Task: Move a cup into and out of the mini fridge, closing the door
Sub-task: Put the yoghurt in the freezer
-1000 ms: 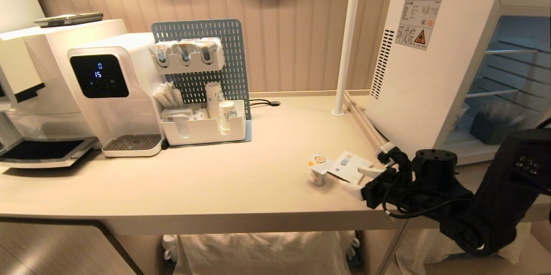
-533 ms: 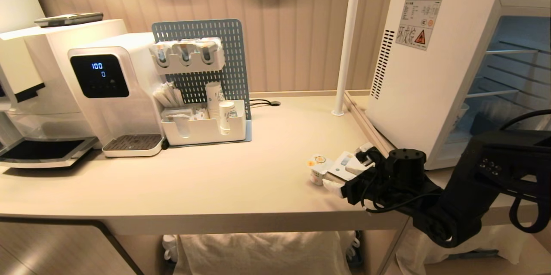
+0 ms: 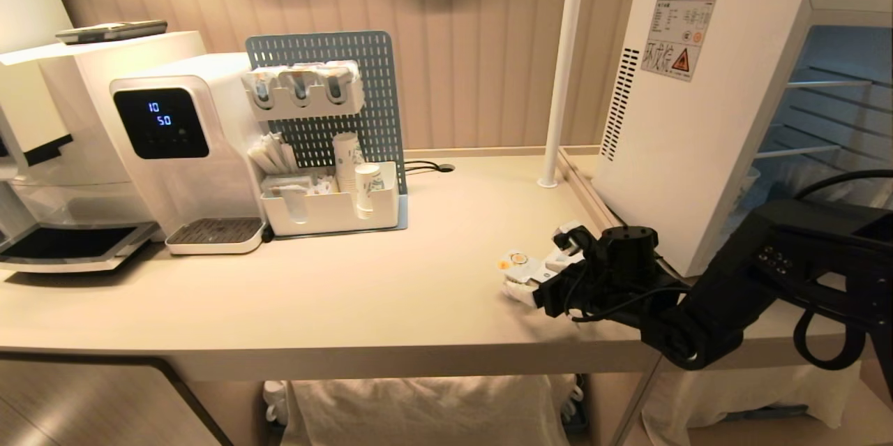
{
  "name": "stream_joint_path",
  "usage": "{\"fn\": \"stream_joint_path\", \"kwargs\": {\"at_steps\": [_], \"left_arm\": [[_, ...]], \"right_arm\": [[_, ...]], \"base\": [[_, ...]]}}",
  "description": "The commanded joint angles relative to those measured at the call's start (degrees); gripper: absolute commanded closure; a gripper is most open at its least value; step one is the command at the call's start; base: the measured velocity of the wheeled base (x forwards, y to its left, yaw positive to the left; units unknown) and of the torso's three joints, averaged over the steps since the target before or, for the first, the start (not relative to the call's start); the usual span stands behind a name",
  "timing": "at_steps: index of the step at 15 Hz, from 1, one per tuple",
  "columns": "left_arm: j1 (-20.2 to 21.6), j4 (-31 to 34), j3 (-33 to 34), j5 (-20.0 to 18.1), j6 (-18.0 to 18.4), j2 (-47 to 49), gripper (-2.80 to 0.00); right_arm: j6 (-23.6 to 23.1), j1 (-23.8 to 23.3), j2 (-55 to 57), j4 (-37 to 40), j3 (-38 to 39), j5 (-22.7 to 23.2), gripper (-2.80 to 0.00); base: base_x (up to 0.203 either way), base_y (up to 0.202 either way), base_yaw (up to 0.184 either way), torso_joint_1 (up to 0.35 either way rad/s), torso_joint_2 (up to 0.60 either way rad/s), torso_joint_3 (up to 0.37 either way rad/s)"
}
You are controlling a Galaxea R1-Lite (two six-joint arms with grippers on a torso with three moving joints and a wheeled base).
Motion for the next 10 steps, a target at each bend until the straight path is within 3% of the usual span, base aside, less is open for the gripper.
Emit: {"fn": "stream_joint_path", "kwargs": {"at_steps": [1,5,10], "left_arm": [[0.0,0.0,0.1,0.0,0.0,0.1,0.00],[0.0,0.0,0.1,0.0,0.0,0.1,0.00],[0.0,0.0,0.1,0.0,-0.1,0.1,0.00]], "right_arm": [[-0.1,0.6,0.6,1.5,-2.8,0.0,-2.80],[-0.1,0.9,1.7,6.8,-7.4,-0.1,-2.80],[-0.4,1.4,3.3,8.2,-9.7,-1.0,-2.80]], "base": [[0.000,0.000,0.000,0.000,0.00,0.000],[0.000,0.000,0.000,0.000,0.00,0.000],[0.000,0.000,0.000,0.000,0.00,0.000]]}}
